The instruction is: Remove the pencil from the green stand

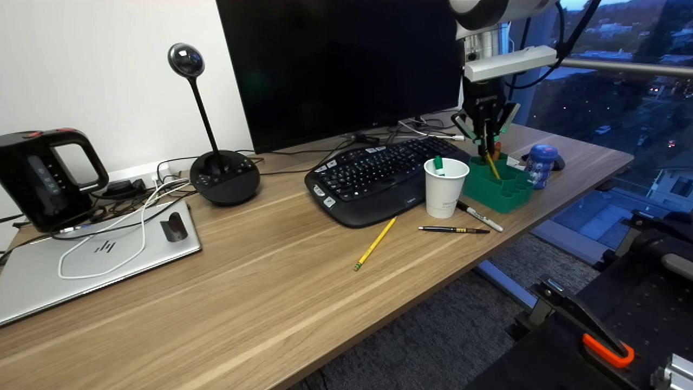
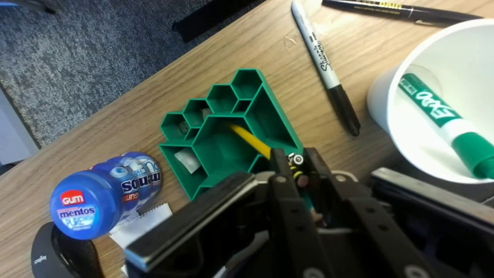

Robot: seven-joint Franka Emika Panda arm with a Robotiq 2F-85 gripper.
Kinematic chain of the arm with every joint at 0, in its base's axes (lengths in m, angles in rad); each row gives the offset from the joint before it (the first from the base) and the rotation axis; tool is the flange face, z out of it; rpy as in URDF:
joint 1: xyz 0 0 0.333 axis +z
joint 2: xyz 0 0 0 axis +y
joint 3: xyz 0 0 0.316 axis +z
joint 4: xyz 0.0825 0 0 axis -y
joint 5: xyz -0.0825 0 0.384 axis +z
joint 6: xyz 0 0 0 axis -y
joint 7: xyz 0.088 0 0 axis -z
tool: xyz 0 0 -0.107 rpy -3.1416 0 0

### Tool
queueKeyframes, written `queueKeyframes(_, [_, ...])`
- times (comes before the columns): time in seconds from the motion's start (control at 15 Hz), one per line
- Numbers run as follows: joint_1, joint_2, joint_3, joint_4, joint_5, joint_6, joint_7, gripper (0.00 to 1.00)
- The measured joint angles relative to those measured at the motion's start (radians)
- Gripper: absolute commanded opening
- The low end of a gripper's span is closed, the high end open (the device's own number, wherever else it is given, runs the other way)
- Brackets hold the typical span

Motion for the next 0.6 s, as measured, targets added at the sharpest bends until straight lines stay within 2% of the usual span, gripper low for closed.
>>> queueKeyframes(0.6, [0.005, -0.005, -0.013, 0.019, -0.001, -0.061, 0.000, 0.02])
